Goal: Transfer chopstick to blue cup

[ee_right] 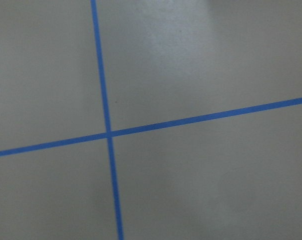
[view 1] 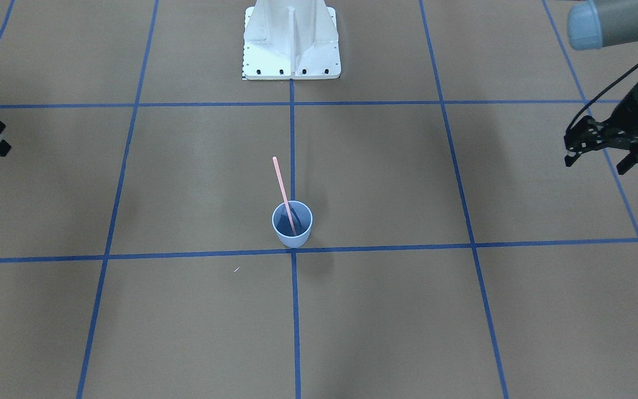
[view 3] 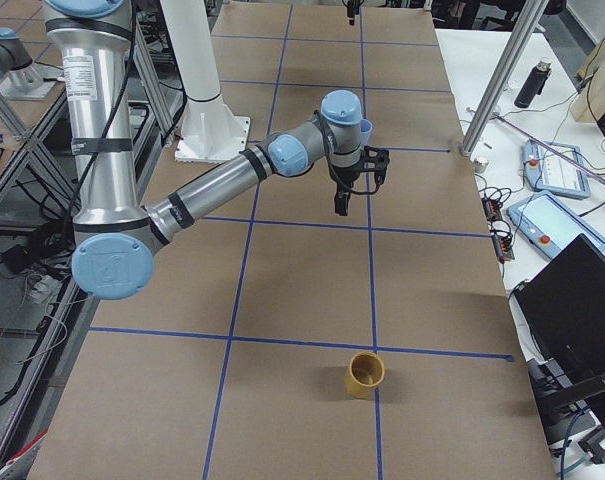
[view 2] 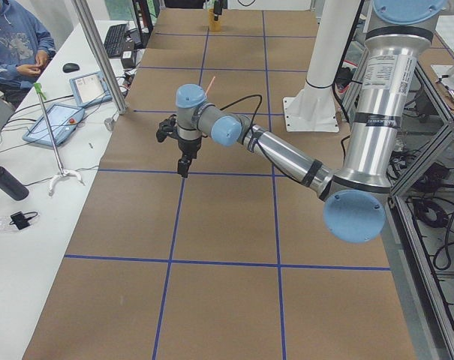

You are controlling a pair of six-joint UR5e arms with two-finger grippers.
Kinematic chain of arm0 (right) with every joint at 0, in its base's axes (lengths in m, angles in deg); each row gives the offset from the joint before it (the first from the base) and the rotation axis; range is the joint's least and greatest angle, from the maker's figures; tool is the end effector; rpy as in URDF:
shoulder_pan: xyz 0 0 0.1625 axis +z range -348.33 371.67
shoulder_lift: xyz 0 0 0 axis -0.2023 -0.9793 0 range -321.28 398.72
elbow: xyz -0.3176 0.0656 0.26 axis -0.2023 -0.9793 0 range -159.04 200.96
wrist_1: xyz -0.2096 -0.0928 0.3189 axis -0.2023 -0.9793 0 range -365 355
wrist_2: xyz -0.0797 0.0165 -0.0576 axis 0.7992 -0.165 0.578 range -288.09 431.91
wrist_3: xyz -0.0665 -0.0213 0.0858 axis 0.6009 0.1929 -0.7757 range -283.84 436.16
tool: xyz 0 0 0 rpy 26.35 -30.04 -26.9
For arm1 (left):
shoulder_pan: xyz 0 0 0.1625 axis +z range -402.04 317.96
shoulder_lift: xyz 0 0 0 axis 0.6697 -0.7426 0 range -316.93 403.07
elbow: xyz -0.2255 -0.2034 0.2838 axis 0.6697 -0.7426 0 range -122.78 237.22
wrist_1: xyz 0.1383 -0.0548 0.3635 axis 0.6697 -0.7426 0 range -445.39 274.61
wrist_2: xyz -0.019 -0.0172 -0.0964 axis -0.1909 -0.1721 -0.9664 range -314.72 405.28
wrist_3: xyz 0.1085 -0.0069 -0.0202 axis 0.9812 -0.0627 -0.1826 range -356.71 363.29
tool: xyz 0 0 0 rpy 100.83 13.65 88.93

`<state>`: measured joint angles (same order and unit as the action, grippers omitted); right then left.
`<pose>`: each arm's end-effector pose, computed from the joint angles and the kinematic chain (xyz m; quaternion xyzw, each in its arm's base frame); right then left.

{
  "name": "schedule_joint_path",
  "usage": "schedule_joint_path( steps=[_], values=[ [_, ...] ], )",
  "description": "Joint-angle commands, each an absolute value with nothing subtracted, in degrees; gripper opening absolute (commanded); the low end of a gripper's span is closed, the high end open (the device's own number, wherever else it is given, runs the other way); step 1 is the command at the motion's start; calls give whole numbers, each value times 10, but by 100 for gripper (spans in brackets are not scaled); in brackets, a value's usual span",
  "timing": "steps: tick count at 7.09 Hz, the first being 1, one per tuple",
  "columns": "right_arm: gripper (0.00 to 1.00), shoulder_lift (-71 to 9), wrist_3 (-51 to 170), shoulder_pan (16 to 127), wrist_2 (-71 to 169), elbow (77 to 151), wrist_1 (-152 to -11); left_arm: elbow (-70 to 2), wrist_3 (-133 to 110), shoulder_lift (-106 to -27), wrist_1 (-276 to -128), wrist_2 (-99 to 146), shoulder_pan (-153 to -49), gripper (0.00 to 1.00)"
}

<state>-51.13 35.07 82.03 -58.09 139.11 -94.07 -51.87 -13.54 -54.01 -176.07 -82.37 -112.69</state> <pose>-0.0944 -0.4492 0.4283 0.0372 -0.4054 0.0844 0.9095 0.1073 -0.5042 0.4451 0.1113 0.3665 0.0952 0.9188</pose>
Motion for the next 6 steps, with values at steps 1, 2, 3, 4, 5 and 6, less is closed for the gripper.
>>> schedule_joint_path(
  steps=[1,2,3,4,5,6],
  values=[
    [100,-593,488,878,-588,1338,-856,-486,-61,-523,-1757,-846,-1176,99],
    [100,-621,498,895,-606,1315,-787,-481,-82,-522,-1756,-871,-1182,99],
    [100,-626,500,913,-622,1300,-767,-469,-87,-519,-1761,-897,-1227,99],
    [100,-626,519,916,-619,1294,-768,-472,-86,-518,-1763,-921,-1241,99],
    [100,-627,552,927,-625,1292,-770,-476,-81,-506,-1764,-917,-1248,99],
    [100,-626,553,940,-641,1294,-772,-470,-81,-498,-1764,-915,-1248,99]
  ],
)
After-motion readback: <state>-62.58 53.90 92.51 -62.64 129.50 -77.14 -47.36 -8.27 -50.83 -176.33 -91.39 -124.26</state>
